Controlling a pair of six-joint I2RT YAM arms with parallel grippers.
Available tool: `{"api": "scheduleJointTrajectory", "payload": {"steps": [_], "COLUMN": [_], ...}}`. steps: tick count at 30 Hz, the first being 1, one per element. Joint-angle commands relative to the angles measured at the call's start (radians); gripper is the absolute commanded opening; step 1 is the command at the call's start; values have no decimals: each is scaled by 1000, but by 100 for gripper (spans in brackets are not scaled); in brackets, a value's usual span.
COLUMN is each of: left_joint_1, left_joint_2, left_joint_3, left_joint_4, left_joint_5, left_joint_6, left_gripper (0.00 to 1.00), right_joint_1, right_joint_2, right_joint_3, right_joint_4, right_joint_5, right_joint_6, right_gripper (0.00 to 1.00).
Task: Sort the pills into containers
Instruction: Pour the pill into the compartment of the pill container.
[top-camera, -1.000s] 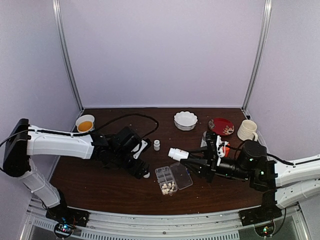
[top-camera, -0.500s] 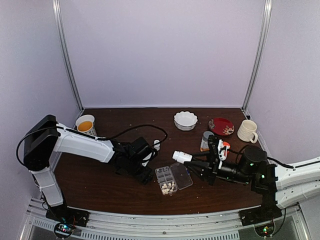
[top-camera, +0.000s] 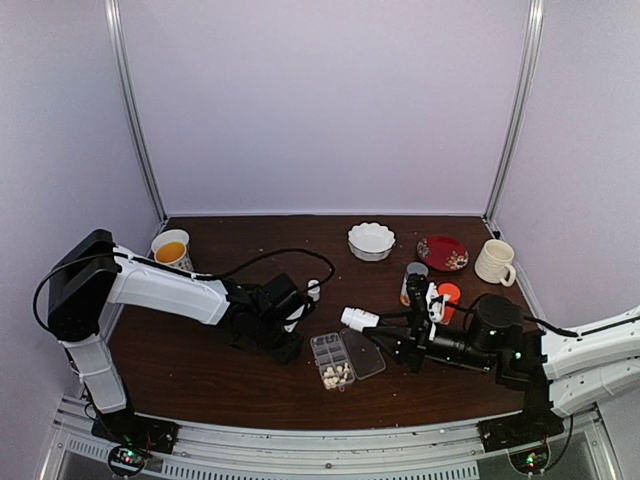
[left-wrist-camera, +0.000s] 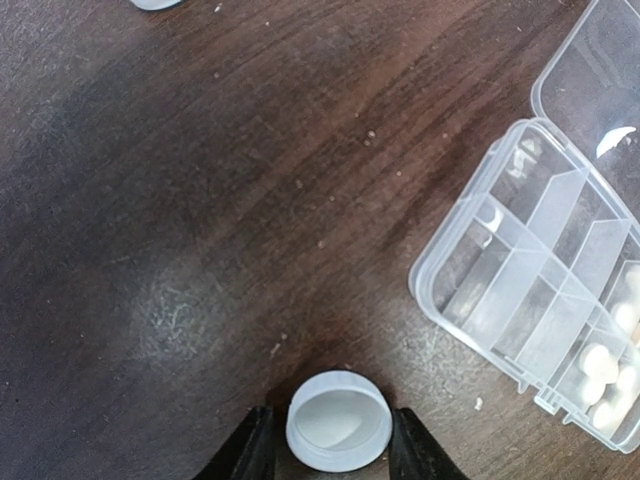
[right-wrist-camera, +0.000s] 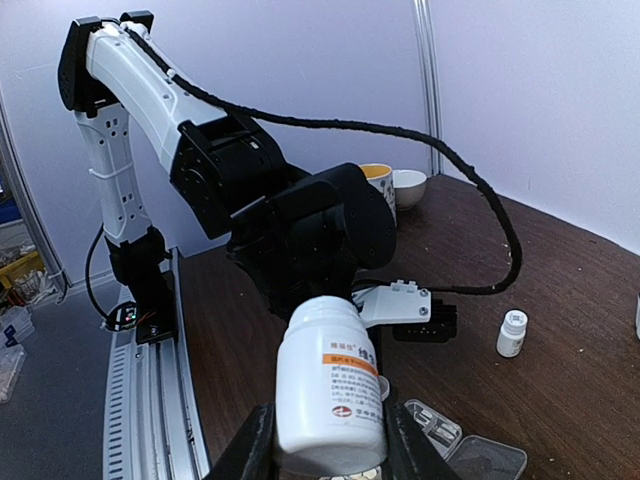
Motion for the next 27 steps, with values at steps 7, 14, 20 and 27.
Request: {"api": "scheduleJointTrajectory", "payload": {"steps": [7, 14, 20, 27], "left_joint_1": [-3, -3, -3, -8], "left_joint_2": [-3, -10, -25, -32], "left_joint_3": [6, 3, -1, -12], "left_joint_4": [6, 1, 1, 4], "left_joint_5": [-24, -30, -47, -44], "left_joint_6": [-5, -5, -9, -11], "left_gripper": [35, 33, 33, 33], "right_joint_1": [-7, -10, -16, -19], "right_joint_2": [89, 112, 155, 232], "right_joint_3": [-2, 1, 10, -21], "right_joint_4": [11, -27, -62, 49], "right_joint_5": [87, 96, 56, 34], "right_joint_6": [118, 128, 144, 155], "right_gripper": [13, 10, 10, 8]}}
